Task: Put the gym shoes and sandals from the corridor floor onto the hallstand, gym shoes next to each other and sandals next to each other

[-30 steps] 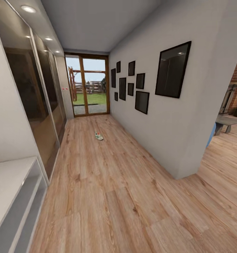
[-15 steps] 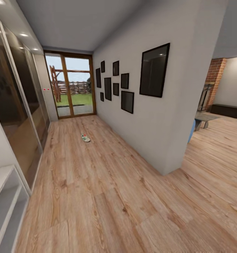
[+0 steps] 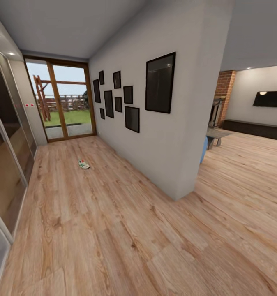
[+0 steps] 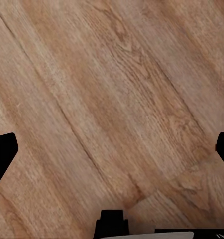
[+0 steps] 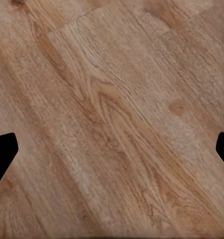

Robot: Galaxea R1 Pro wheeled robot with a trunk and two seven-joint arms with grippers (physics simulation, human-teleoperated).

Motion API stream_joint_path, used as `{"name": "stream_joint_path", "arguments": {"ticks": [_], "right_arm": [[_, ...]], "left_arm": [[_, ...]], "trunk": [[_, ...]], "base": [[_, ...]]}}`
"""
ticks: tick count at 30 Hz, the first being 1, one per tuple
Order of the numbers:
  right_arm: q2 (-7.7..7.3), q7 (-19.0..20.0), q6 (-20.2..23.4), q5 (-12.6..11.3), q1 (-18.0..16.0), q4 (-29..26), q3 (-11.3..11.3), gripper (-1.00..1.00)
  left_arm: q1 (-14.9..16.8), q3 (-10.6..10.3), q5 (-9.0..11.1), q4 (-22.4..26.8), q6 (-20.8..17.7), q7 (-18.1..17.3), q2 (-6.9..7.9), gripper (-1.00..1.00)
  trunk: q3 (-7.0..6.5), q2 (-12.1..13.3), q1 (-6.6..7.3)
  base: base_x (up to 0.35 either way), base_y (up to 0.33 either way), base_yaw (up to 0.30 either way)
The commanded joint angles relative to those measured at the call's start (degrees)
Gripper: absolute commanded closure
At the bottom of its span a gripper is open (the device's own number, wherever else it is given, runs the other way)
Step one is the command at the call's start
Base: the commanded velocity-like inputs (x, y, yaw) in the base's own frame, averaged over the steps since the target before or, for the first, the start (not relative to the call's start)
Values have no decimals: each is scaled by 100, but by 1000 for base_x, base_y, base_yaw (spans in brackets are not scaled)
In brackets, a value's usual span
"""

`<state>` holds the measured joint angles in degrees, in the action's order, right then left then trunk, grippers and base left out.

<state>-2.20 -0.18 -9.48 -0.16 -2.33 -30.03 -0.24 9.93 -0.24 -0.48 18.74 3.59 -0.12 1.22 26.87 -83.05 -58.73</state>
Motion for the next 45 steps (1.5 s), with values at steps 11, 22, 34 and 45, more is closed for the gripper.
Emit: {"name": "stream_joint_path", "arguments": {"ticks": [11,22,34,45], "right_arm": [[1,-2,-19,-2,-5,5,-2,-100],[1,-1,-19,-2,-5,5,-2,-100],[1,-2,-18,-2,-5,5,-2,-100],[1,0,-19,-2,-5,5,-2,-100]], "left_arm": [[8,6,-5,5,18,4,1,-100],[9,7,-5,4,18,4,1,-100],[9,7,-5,-1,18,3,1,-100],[9,7,-5,4,18,4,1,-100]], "trunk": [[6,-3,0],[6,-3,0],[6,-3,0],[6,-3,0]], "base": [[0,0,-264],[0,0,-264],[95,107,-264],[71,84,-264]]}}
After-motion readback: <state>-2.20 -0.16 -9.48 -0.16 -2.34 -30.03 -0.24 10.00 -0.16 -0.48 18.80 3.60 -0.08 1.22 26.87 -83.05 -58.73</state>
